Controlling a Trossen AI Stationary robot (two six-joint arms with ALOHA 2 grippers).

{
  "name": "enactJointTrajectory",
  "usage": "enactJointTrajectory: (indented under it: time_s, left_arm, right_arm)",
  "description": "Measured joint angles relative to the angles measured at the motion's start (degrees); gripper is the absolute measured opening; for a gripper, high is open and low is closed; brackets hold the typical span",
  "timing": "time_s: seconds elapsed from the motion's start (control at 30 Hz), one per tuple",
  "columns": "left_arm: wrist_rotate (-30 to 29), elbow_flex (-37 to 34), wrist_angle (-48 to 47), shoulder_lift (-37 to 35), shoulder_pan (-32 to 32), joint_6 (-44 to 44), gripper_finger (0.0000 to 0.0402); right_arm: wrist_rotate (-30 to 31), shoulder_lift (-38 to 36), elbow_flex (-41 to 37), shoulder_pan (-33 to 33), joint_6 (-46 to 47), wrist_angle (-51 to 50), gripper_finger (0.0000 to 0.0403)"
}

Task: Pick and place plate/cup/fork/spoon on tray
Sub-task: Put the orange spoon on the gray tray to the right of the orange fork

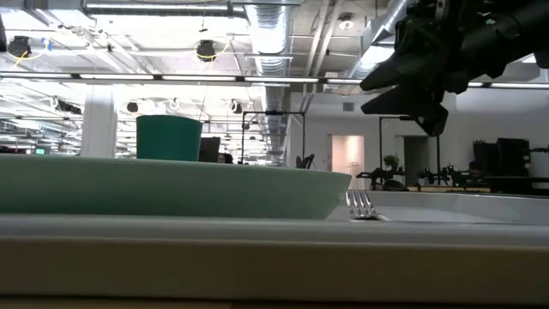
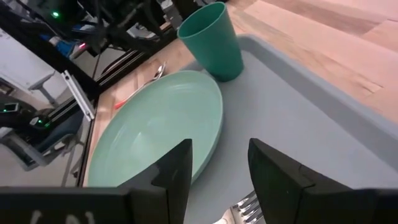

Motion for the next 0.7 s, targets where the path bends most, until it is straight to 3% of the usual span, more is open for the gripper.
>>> enactJointTrajectory:
  time_s: [0.27,0.7]
  left_arm:
    - [0.15,-9.13,16.62,-0.09,0.00,8.26,0.0242]
    - [-2.92,-15.70,27.55,-0.23,-0.07,11.49,0.0242]
  right_arm:
    - [0.00,0.00,0.00,-0.01,1.07,-0.01,0.0179]
    - [0.00,0.00,0.00,-0.01,1.31,-0.02,0.0179]
